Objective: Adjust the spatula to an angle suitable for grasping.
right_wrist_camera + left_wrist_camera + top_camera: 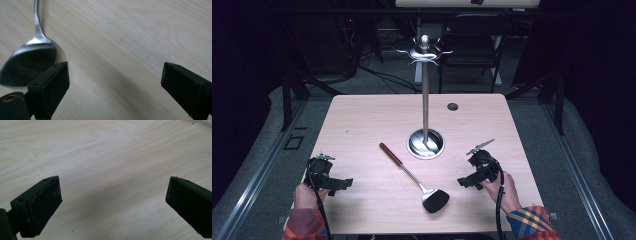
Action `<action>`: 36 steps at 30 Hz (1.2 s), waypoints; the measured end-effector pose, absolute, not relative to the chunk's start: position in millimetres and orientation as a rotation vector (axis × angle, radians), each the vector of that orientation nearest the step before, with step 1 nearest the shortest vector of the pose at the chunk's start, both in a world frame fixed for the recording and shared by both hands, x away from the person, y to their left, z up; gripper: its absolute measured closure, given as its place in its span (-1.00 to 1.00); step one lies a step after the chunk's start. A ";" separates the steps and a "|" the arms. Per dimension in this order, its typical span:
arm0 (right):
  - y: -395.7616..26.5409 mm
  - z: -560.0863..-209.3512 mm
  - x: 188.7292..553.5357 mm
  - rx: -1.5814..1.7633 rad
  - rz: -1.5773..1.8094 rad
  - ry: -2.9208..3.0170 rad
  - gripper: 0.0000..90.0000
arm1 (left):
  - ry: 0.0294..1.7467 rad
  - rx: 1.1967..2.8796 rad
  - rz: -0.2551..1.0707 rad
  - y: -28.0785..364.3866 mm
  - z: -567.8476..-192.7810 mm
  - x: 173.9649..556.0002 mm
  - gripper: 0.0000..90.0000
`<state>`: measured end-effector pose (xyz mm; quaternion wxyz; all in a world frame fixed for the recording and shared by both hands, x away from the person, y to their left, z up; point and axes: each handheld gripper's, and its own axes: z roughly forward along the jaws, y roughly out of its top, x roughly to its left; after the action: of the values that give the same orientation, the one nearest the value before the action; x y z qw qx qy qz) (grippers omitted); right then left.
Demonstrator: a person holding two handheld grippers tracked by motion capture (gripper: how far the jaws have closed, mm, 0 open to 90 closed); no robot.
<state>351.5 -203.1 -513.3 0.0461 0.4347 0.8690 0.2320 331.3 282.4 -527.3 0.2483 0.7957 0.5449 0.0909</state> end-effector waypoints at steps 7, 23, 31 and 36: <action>-175.5 -518.1 353.8 1.279 0.715 2.724 -0.81 | 1.486 2.158 0.261 284.2 -526.1 330.4 -1.00; -115.0 -523.0 358.7 1.163 0.722 2.823 -0.35 | 1.488 2.136 0.291 287.7 -521.8 327.9 -1.00; -84.3 -532.3 357.4 1.081 0.694 2.871 0.11 | 1.483 2.146 0.288 286.2 -521.9 328.4 -1.00; -75.6 -535.8 356.8 1.056 0.667 2.875 0.25 | 1.479 2.151 0.288 284.8 -522.0 328.5 -0.99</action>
<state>356.8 -75.6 -535.8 0.0037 0.3369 0.9171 0.2130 328.5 284.8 -522.0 0.2550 0.7919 0.5446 0.1060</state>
